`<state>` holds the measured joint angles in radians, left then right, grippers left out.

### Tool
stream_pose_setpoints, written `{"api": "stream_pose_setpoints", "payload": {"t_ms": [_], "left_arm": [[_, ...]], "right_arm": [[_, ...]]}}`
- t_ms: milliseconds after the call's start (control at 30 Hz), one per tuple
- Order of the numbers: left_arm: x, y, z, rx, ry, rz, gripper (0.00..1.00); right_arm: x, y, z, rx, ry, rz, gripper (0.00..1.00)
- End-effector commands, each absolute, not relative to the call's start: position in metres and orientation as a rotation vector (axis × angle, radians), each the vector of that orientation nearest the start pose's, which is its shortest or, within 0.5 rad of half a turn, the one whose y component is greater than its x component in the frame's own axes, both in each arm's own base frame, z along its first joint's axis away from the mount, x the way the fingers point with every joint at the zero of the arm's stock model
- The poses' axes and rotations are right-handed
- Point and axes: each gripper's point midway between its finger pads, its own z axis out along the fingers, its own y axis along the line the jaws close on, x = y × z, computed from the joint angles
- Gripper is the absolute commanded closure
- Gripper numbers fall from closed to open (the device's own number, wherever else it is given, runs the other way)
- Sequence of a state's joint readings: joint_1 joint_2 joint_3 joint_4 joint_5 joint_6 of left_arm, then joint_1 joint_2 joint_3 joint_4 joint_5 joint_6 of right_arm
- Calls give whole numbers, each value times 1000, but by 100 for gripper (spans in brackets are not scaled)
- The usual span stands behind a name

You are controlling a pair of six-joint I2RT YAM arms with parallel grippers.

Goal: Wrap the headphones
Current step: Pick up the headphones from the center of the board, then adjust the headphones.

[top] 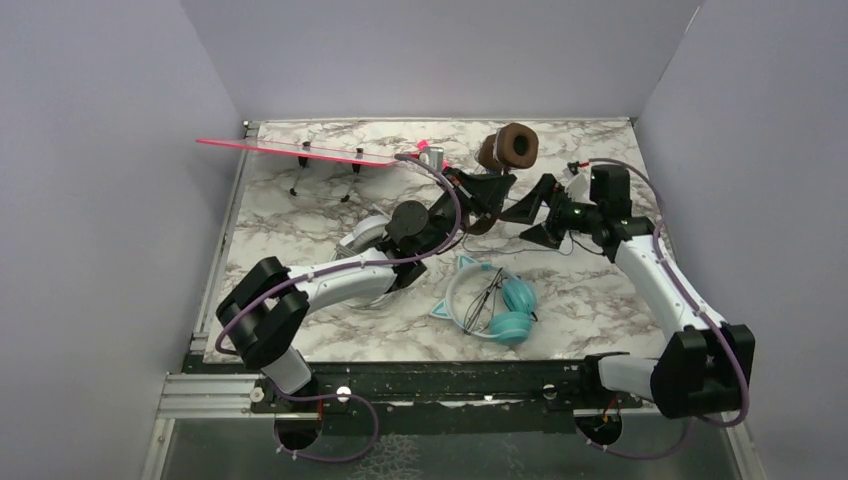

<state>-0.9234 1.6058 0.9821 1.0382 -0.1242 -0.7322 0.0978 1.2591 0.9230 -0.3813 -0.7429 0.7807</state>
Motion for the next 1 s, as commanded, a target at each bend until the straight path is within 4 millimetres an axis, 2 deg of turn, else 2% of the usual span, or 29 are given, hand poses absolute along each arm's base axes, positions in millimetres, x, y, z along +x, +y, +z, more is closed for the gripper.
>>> {"api": "stream_pose_setpoints", "payload": {"t_ms": [0,33,100,167,267,300,467,600,733,867,967], "left_arm": [[289,-397,395,-62,1351,-1550,100],[290,-392,396,-102,1381,-1566,100],[290,-381,406,-147,1390,-1602,100],[291,-371,415,-190,1396,-1640,100],[286,-367,431,-192,1390,-1739,100],[284,-365,434,-197,1392,-1773,100],[275,-360,446,-225,1388,-1871,100],[269,-354,451,-240,1377,-1899,100],[265,-351,450,-263,1382,-1931,100],[260,-347,452,-286,1371,-1972,100],[256,-345,456,-287,1351,-2005,100]], "right_arm": [[305,153,246,-211,1922,975,4],[297,156,262,-320,1790,963,6],[277,165,277,-525,1577,943,9],[257,177,285,-689,1422,981,18],[221,201,293,-902,1209,1126,27],[215,208,296,-943,1167,1150,28],[205,246,316,-1046,1028,1173,28],[198,270,330,-1039,934,1182,29],[192,299,333,-1064,881,1153,37],[190,312,331,-1048,837,1122,47],[207,311,326,-956,881,1082,47]]}}
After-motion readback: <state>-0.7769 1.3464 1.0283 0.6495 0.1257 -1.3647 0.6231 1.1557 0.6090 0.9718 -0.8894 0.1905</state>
